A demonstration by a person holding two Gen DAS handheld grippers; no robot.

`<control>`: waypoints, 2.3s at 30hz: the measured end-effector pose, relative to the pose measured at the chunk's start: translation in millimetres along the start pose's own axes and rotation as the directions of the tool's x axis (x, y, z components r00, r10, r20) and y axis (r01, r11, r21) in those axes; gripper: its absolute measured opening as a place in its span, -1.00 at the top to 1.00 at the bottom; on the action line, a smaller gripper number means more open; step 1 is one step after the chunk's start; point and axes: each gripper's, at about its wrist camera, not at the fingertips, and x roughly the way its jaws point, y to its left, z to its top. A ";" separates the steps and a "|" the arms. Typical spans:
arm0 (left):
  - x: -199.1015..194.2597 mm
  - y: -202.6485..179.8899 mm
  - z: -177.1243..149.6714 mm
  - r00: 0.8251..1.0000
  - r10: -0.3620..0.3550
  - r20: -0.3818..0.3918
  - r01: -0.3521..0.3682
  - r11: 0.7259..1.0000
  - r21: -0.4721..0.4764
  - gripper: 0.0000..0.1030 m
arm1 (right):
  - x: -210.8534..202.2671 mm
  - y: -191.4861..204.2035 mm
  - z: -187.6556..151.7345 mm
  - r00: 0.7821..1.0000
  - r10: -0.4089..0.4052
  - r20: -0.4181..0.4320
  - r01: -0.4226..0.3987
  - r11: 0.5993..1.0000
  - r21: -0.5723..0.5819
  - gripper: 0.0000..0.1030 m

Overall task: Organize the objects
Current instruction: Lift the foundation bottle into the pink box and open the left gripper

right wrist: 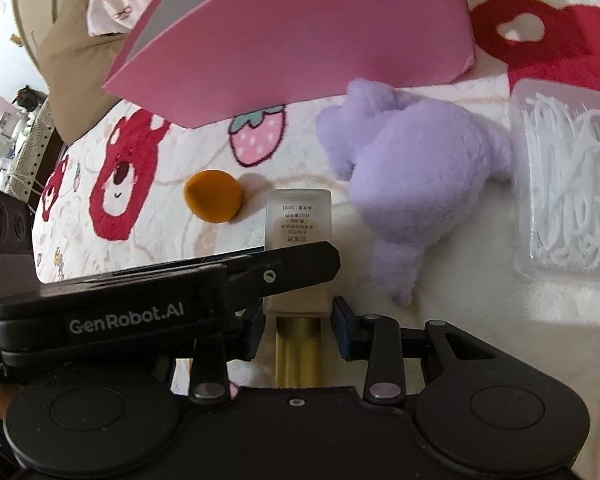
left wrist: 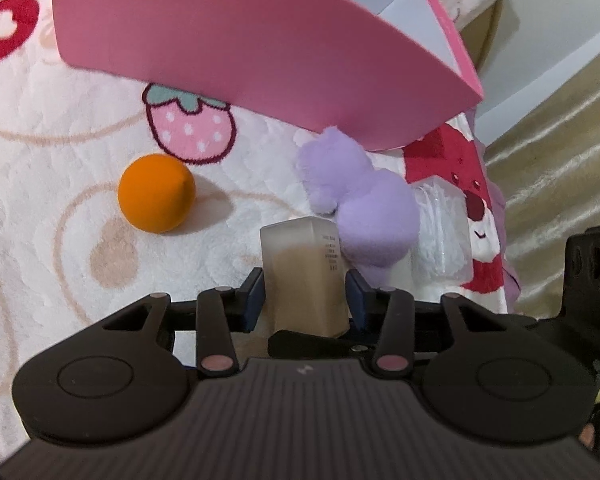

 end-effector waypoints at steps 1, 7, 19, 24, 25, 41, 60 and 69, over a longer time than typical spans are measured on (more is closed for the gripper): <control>-4.1 -0.9 -0.4 1.000 -0.007 -0.001 0.007 1.000 0.002 0.20 | -3.4 1.1 -0.9 1.000 0.003 0.003 -0.003 1.000 0.001 0.21; -37.7 -9.8 -1.6 1.000 -0.031 0.005 0.030 0.998 0.046 0.21 | -27.7 18.7 -13.4 0.998 0.030 0.060 -0.028 0.999 -0.038 0.21; -92.1 -35.4 16.2 0.999 -0.041 0.000 0.041 0.988 0.149 0.22 | -68.0 63.9 -17.8 0.987 0.010 0.162 0.003 0.997 -0.080 0.21; -128.4 -44.6 44.3 0.997 -0.041 0.068 0.029 0.985 0.169 0.21 | -89.6 94.7 9.6 0.977 0.009 0.214 0.025 0.987 -0.157 0.21; -135.7 -45.9 52.2 0.996 -0.040 0.081 0.026 0.985 0.170 0.21 | -92.9 100.3 15.6 0.974 0.011 0.224 0.028 0.985 -0.169 0.21; -112.0 -15.6 204.4 0.983 -0.025 0.182 -0.001 0.990 0.138 0.21 | -66.7 124.8 164.3 0.936 -0.062 0.345 0.142 0.967 -0.211 0.21; 35.6 50.9 241.6 0.999 0.025 0.037 -0.025 0.999 0.019 0.19 | 58.9 59.8 221.3 0.961 -0.217 0.171 0.231 0.970 -0.069 0.22; 36.4 48.5 234.8 0.996 0.059 0.065 -0.062 0.998 0.034 0.27 | 80.5 80.6 225.0 0.917 -0.357 0.179 0.380 0.918 -0.115 0.24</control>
